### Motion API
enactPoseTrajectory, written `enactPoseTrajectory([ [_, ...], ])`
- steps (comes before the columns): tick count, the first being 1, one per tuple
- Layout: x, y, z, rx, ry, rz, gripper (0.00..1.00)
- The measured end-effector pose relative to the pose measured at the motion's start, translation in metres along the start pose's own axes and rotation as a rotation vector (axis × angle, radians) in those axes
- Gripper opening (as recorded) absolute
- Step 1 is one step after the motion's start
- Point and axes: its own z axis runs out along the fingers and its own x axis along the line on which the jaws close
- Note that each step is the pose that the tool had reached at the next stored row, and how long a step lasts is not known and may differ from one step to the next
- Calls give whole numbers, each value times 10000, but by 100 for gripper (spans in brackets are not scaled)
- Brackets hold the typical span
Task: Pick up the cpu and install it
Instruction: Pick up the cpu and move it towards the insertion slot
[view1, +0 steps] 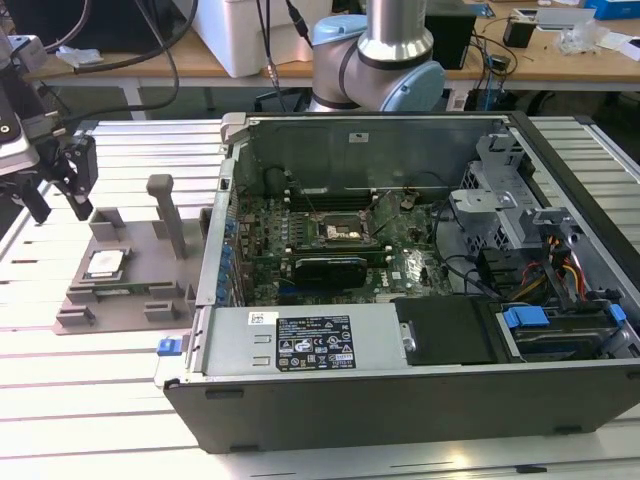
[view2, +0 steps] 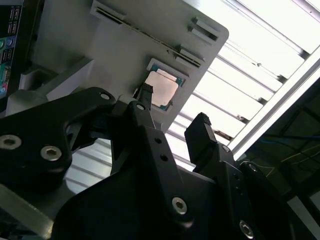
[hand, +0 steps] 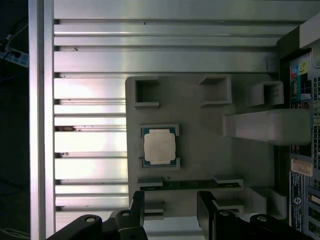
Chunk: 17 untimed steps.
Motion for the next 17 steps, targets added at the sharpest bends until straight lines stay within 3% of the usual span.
enactPoseTrajectory([
  [17, 2, 0, 108, -1, -1, 0, 54],
])
